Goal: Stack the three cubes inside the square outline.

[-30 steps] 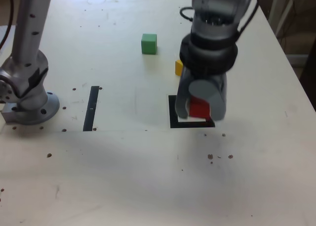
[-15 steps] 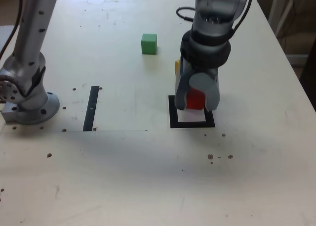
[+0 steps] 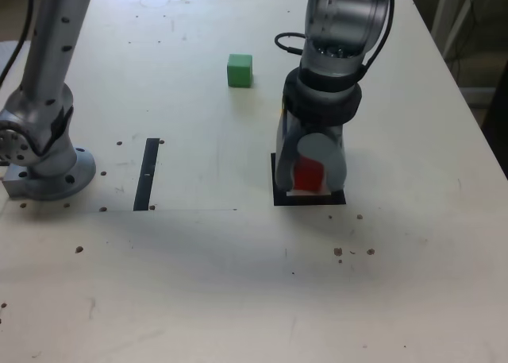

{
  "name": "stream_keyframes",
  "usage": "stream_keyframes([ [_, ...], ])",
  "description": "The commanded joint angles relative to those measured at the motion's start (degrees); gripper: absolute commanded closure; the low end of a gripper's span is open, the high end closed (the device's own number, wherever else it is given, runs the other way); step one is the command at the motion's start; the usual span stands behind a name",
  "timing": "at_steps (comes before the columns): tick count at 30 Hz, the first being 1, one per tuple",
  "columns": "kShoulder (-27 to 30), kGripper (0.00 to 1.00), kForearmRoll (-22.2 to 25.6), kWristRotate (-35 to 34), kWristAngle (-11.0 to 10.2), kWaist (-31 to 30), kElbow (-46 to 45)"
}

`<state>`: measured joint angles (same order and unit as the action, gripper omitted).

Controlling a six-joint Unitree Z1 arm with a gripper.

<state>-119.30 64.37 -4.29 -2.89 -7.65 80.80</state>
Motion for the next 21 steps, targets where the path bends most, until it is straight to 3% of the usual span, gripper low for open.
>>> stream_keyframes([
  [1,0.9,0.64,-0.5,-0.1,0.0,0.0,-0.4],
  [2,1.1,0.60,-0.8,-0.1,-0.1,0.0,-0.5],
  [7,1.7,0.11,-2.2,0.6,-0.3,0.0,-1.0],
  [9,1.9,0.03,-2.3,0.7,-0.3,0.0,-1.2],
  [21,4.5,0.01,0.8,0.2,-2.3,0.6,-1.2],
])
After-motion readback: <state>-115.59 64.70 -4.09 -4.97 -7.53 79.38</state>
